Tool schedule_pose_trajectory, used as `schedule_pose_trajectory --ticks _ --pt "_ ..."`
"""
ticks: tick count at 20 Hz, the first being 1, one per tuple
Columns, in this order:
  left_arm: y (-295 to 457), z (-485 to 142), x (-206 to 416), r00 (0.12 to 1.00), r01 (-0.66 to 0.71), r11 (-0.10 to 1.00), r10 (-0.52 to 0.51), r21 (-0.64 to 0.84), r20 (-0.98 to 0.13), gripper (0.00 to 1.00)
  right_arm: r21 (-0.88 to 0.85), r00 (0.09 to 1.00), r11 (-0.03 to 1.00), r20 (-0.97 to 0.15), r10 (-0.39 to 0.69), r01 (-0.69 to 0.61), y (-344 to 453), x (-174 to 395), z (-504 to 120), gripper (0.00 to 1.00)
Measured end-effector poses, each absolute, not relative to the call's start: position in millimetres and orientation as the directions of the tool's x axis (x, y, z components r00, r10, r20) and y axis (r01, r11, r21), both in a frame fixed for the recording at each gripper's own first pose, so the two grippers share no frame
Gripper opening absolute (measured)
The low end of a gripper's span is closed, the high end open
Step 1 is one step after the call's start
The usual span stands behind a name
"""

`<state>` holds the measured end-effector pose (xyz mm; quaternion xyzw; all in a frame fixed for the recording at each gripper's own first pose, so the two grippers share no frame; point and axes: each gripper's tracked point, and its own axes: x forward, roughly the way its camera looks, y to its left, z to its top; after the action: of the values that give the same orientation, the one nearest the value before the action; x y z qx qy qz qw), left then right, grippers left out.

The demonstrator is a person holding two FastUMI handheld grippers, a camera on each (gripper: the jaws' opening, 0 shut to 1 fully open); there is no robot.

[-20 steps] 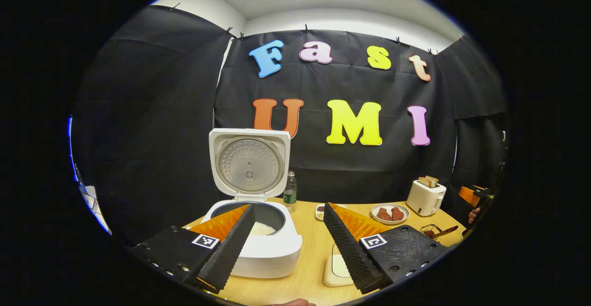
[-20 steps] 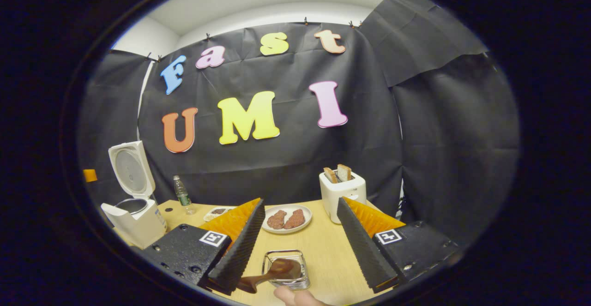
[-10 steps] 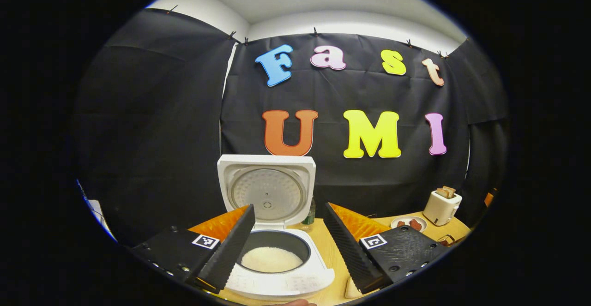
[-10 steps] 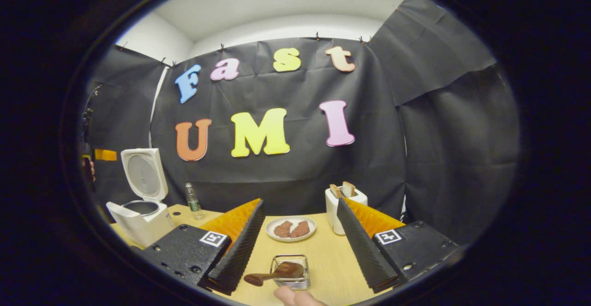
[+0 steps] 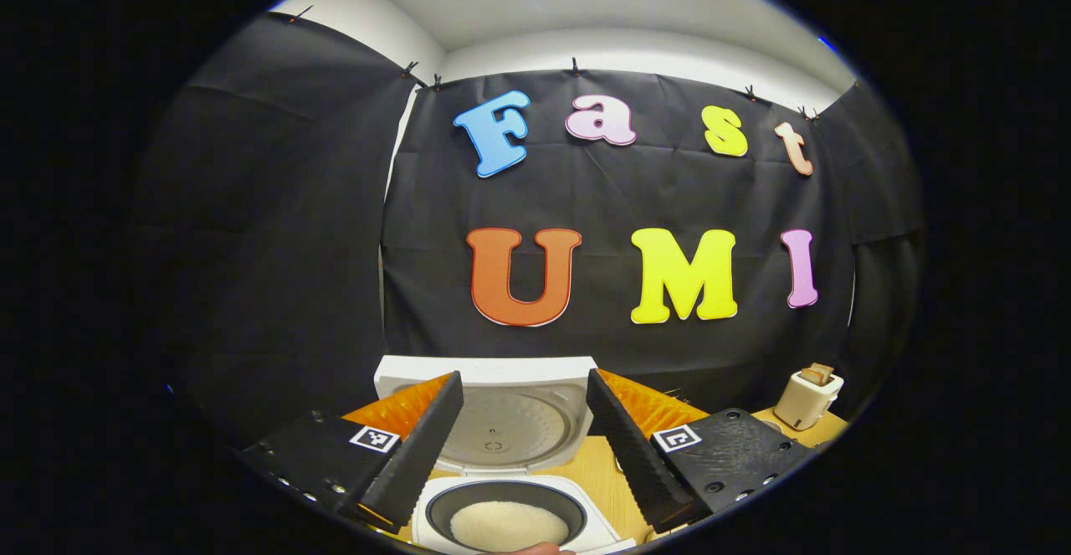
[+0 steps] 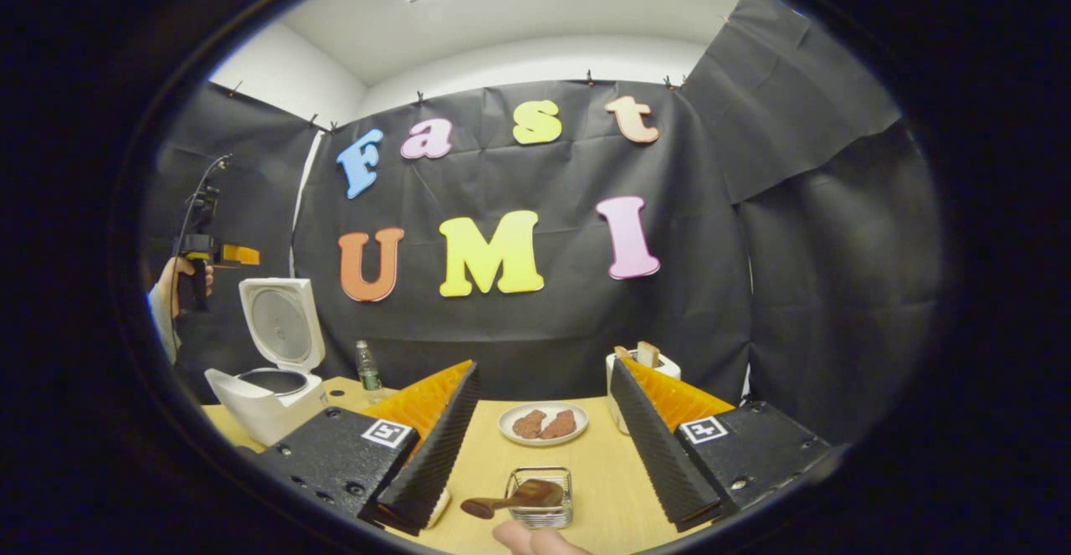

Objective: Close the left gripper, press the button to open the rice cooker; take a wooden spoon from the chopstick holder with the right hand, scoop a spoonful of rice and pour it into the rice cooker, then put the wooden spoon back into the chopstick holder.

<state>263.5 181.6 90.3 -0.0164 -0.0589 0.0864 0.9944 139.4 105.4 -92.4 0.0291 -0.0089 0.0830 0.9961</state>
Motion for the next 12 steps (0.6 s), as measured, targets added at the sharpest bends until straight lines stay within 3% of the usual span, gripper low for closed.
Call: schedule_pose_trajectory --ticks 3,4,5,12 --pt "205.0 106.7 292.1 0.971 -0.191 0.981 0.194 -0.038 0.138 0.95 0.043 0.983 0.983 0.035 0.179 -0.181 108.4 139.9 -91.2 1.00" --pt "207.4 107.6 302.0 0.973 -0.183 0.982 0.187 -0.043 0.137 0.95 0.039 0.983 0.982 0.042 0.181 -0.182 107.4 140.2 -91.4 0.93" --pt "208.6 106.6 312.7 0.976 -0.169 0.984 0.175 -0.053 0.130 0.95 0.039 0.983 0.983 0.046 0.179 -0.181 105.5 141.7 -92.0 1.00" --pt "228.0 85.0 374.1 0.979 -0.197 0.975 0.202 -0.104 0.040 0.94 0.050 0.982 0.981 0.038 0.184 -0.186 93.9 149.3 -103.2 1.00"
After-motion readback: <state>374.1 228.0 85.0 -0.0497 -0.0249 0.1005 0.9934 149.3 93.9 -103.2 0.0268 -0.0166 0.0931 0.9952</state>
